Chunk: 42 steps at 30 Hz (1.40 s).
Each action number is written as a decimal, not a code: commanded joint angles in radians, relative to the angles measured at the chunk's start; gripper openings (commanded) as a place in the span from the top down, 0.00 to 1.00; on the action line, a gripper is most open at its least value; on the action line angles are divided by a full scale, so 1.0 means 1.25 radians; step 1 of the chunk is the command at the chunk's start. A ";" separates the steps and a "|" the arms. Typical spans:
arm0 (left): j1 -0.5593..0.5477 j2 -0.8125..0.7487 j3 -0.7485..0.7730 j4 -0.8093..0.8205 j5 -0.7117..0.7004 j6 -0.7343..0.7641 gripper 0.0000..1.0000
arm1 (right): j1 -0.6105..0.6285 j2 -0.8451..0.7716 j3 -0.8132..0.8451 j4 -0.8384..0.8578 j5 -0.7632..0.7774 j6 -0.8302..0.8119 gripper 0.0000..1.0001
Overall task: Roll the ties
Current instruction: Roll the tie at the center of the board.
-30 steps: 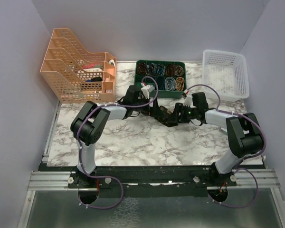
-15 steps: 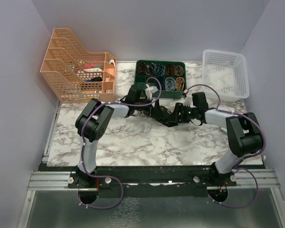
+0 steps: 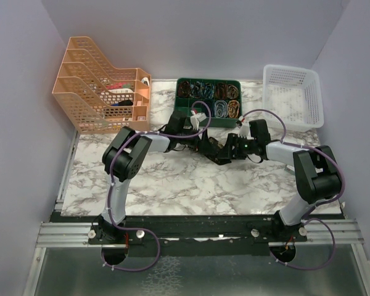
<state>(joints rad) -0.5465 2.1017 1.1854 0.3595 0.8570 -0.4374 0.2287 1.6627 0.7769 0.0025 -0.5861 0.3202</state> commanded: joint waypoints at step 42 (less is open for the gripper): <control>-0.077 -0.182 -0.229 0.111 -0.111 0.227 1.00 | -0.009 -0.096 -0.194 0.444 -0.235 -0.275 0.00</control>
<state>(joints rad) -0.6308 1.9217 0.9264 0.4702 0.7731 -0.2092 0.2207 1.5002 0.5030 0.4530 -0.7738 0.0723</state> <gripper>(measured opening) 0.385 0.998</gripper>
